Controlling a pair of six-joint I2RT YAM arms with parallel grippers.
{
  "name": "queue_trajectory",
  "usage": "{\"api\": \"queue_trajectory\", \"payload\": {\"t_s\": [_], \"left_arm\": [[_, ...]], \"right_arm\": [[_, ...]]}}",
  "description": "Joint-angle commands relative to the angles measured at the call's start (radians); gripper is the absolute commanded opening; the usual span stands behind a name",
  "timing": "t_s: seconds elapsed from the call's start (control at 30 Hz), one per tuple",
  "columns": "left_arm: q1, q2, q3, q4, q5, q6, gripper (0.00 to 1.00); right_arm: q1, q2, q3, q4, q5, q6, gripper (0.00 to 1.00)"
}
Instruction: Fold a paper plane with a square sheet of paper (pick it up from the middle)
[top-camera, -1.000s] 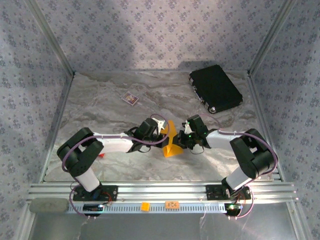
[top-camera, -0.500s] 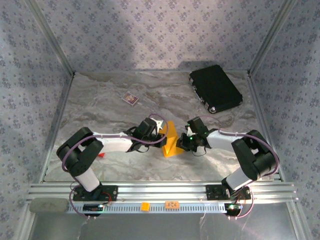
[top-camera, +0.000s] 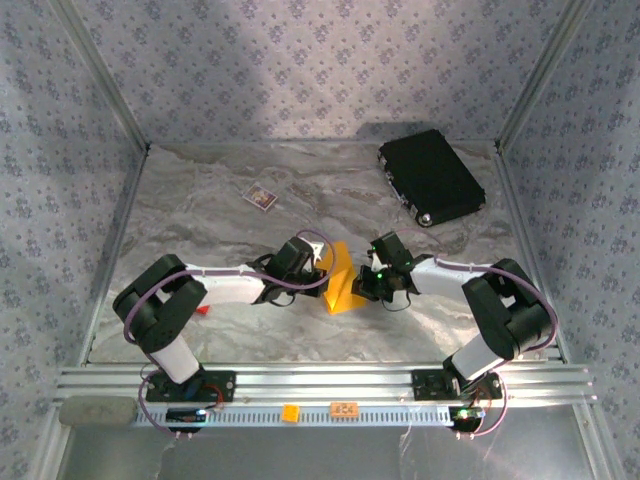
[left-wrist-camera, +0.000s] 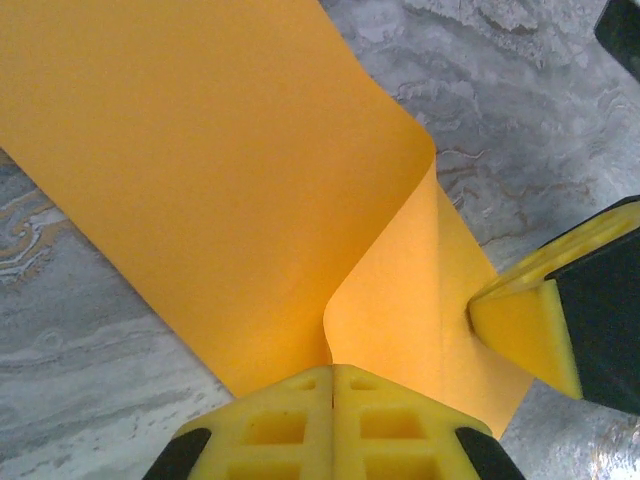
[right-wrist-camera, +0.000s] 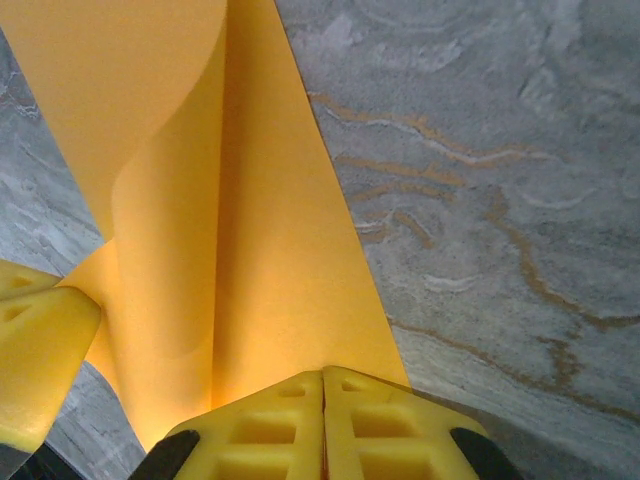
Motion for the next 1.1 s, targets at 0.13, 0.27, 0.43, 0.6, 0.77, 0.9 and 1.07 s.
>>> {"api": "queue_trajectory", "payload": {"t_s": [0.13, 0.27, 0.43, 0.6, 0.77, 0.9, 1.07], "left_arm": [[0.009, 0.002, 0.024, -0.017, -0.031, 0.041, 0.00], [0.013, 0.013, 0.030, -0.008, -0.031, 0.046, 0.00], [0.015, 0.030, 0.040, 0.006, -0.015, 0.052, 0.00], [0.018, 0.052, 0.051, 0.014, 0.007, 0.055, 0.00], [0.019, 0.063, 0.056, 0.022, 0.011, 0.055, 0.00], [0.021, 0.065, 0.055, 0.028, 0.013, 0.054, 0.00], [0.023, 0.066, 0.060, 0.037, 0.030, 0.054, 0.00]], "right_arm": [[0.004, 0.017, 0.008, -0.085, 0.049, -0.020, 0.09], [0.004, 0.020, 0.007, -0.085, 0.048, -0.022, 0.09], [0.005, 0.021, 0.007, -0.083, 0.048, -0.021, 0.09], [0.003, 0.024, 0.009, -0.084, 0.046, -0.023, 0.09], [0.005, 0.024, 0.009, -0.084, 0.043, -0.026, 0.09], [0.004, 0.023, 0.008, -0.085, 0.043, -0.026, 0.09], [0.003, 0.023, 0.006, -0.083, 0.043, -0.026, 0.09]]}}
